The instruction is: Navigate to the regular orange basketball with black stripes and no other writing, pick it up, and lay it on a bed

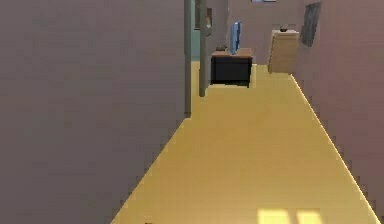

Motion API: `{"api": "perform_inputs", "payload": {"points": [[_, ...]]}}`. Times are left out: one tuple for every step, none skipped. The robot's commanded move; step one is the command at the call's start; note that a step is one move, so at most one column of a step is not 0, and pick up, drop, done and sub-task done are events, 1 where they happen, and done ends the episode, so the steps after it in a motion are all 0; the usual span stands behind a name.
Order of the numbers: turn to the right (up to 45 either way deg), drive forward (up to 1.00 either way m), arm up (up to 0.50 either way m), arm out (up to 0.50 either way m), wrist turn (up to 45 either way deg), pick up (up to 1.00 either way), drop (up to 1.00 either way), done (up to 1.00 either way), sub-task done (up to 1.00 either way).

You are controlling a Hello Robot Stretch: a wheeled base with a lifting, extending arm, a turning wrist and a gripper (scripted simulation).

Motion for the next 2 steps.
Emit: {"api": "perform_inputs", "payload": {"points": [[-45.0, 0.0, 0.0, 0.0, 0.0, 0.0, 0.0, 0.0, 0.0], [-45.0, 0.0, 0.0, 0.0, 0.0, 0.0, 0.0, 0.0, 0.0]]}}
